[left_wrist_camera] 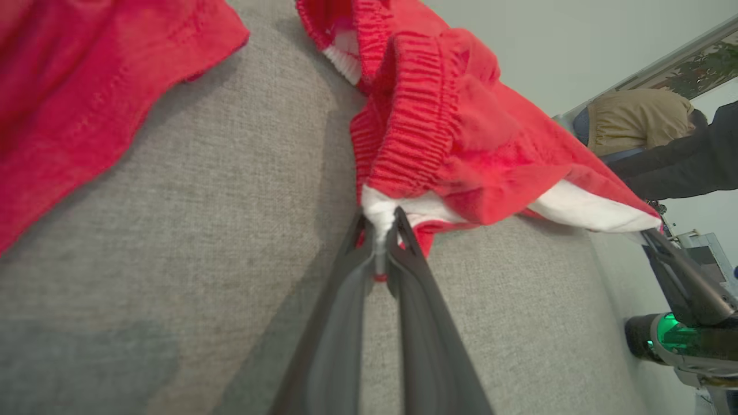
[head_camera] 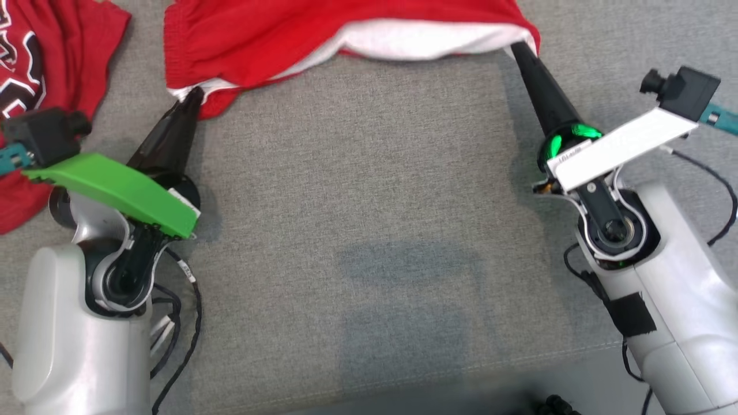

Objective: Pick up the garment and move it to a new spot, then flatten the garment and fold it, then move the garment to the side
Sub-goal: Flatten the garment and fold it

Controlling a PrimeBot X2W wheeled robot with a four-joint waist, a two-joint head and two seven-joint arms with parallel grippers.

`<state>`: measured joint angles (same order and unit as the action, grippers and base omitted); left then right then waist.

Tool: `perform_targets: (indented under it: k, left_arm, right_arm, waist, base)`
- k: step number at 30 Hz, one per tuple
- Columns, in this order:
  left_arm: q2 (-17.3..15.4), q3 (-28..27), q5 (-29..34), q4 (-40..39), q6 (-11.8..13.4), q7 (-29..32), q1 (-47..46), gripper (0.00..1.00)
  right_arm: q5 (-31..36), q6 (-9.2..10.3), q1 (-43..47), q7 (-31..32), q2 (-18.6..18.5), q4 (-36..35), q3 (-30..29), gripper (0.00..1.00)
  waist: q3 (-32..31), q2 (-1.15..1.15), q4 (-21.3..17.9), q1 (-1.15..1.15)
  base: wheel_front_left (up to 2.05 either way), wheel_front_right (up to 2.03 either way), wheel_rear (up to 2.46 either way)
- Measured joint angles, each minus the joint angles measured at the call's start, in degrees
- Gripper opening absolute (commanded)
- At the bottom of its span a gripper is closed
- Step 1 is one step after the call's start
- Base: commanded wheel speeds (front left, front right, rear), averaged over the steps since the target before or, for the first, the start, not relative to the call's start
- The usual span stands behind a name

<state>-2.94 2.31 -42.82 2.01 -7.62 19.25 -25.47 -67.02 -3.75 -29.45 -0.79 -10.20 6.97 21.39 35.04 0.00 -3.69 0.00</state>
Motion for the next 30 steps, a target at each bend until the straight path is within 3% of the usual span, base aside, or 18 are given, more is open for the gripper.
perform_targets:
  k: [3, 9, 15, 21, 30]
  left_arm:
    - [0.3, -1.8, -3.6, 1.4, 0.0, -2.0, 1.6, 0.0]
    - [0.3, -2.1, -7.8, 2.4, 0.1, -2.1, 5.7, 0.0]
    - [0.4, 4.7, -13.4, -0.5, 0.1, 3.0, 10.3, 0.0]
    - [0.2, 8.7, -14.6, -2.8, 0.1, 4.9, 16.7, 0.0]
    - [0.2, 9.3, -16.9, -4.4, 0.1, 3.8, 27.4, 0.0]
  right_arm:
    - [0.0, -1.3, 2.4, -1.0, -0.3, 1.5, 0.0, 0.0]
    - [0.3, -1.78, 5.8, 0.6, -3.5, 5.7, 1.5, 0.0]
    - [0.3, -1.7, 8.7, 5.5, -11.1, 7.3, 1.1, 0.0]
    - [-0.1, -1.74, 11.3, 8.0, -13.7, 6.6, 1.0, 0.0]
    - [-2.2, -1.78, 19.6, 11.7, -17.7, 4.8, 1.6, 0.0]
  waist:
    - [-1.8, 0.0, -0.4, 0.0]
    - [-6.5, 0.0, -1.8, 0.0]
    - [-11.8, 0.0, -2.7, 0.0]
    - [-14.9, 0.01, -2.0, 0.0]
    - [-18.2, 0.0, 0.4, 0.0]
  base:
    - [0.0, 0.0, 0.0]
    - [0.0, 0.0, 0.0]
    - [0.0, 0.0, 0.0]
    - [0.0, 0.0, 0.0]
    - [0.0, 0.0, 0.0]
